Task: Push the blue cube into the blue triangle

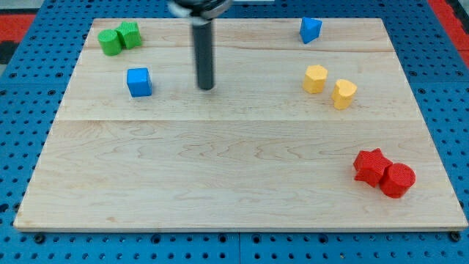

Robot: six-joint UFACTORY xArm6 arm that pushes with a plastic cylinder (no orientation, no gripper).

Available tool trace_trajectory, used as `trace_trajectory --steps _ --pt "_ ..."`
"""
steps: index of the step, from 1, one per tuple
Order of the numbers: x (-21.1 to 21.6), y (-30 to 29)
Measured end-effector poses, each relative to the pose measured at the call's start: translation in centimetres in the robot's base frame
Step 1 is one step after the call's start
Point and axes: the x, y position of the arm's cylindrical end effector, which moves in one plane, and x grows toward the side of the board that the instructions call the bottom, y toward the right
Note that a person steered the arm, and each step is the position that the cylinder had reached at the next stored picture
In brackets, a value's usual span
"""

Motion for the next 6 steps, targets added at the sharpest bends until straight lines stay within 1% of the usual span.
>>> trace_trajectory --steps 1,2,3,4,5,6 --pt "1.5 -9.4" --pt "-1.8 -11.9" --pt "-3.2 -10.1" --pt "-2.4 -8.5" --pt "0.2 -11.6" --pt "1.1 -7.4"
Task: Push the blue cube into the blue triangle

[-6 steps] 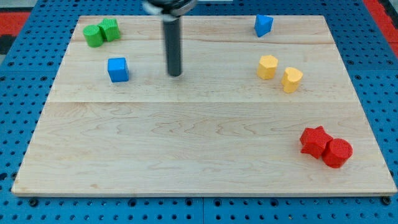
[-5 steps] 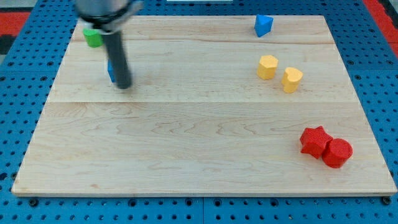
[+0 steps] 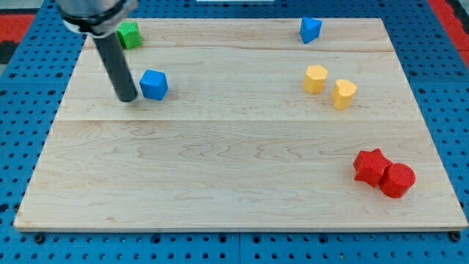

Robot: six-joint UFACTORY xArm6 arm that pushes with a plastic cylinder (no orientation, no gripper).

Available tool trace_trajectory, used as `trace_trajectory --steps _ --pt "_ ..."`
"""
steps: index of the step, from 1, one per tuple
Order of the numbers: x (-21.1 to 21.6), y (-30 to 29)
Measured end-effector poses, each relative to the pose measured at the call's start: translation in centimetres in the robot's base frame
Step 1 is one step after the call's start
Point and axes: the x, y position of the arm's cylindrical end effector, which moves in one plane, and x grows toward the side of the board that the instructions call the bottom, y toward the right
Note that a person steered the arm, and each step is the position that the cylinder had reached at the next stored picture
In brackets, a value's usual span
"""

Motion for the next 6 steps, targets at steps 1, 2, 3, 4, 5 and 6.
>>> trace_trajectory --steps 1,2,3,4,5,6 --pt "-2.3 2.1" --pt "-6.5 2.5" --pt "-10.2 2.8" --pt "-11.8 4.6" --pt "-11.8 8.1" --pt "-12.1 12.3"
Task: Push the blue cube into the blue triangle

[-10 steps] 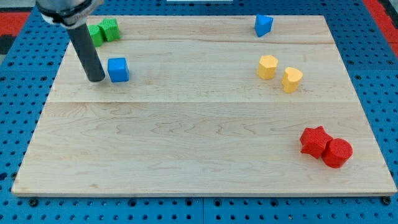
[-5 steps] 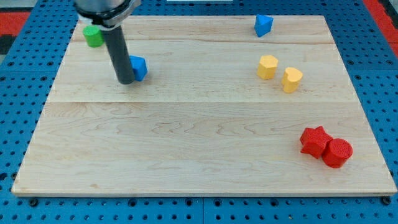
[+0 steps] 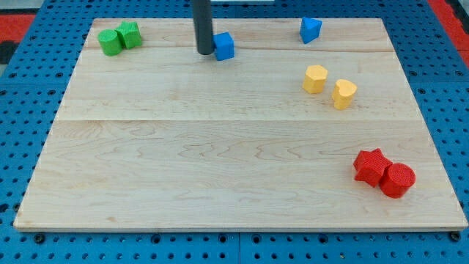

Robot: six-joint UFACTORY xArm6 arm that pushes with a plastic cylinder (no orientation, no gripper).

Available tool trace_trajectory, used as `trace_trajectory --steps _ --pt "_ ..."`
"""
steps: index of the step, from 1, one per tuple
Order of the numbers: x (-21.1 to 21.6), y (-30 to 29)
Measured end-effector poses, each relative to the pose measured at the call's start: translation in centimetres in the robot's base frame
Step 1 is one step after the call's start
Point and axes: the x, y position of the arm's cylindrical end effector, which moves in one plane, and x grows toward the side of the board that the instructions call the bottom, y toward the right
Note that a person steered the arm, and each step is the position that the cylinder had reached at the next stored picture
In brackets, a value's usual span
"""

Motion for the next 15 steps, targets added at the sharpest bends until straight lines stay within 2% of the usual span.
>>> trace_trajectory --steps 1,2,3,4,5,6,7,10,11,12,13,14,15 --pt "-1.4 3.9" --pt "-4.0 4.5" --pt "-4.4 6.5" --pt "-4.5 5.9" --pt "-3.5 2.1" --pt "0.1 7.1" --pt "-0.9 10.2" --pt "-1.2 6.1" --pt "-3.4 2.3" --pt "-8.1 3.1" --pt "-7.2 8.4" --pt "-7.1 9.6" --pt "-7.5 8.1"
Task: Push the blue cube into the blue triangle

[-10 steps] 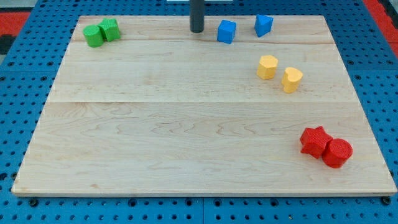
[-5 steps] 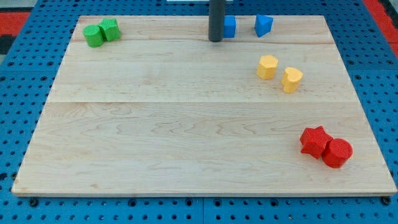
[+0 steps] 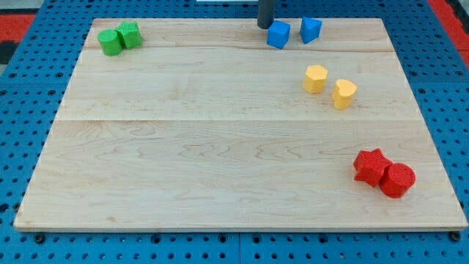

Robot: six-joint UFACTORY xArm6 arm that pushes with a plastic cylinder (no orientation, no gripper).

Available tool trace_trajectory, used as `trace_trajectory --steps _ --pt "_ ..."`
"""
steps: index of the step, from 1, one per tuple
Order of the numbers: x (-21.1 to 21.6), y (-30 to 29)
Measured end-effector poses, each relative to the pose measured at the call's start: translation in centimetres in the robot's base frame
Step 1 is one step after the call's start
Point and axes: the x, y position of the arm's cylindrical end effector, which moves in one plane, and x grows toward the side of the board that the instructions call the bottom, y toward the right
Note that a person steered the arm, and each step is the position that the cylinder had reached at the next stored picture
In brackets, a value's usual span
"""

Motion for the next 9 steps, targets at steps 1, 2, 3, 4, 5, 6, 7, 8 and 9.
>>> trace_trajectory --steps 1,2,3,4,5,6,7,8,9 --pt "0.4 -3.0" --pt "2.3 -0.1" --pt "3.0 0.0" --pt "2.6 1.6" --pt "1.9 3.0" --pt "1.9 1.2" --pt "1.9 -1.5" --pt "1.9 -2.1" --pt "1.9 -2.1"
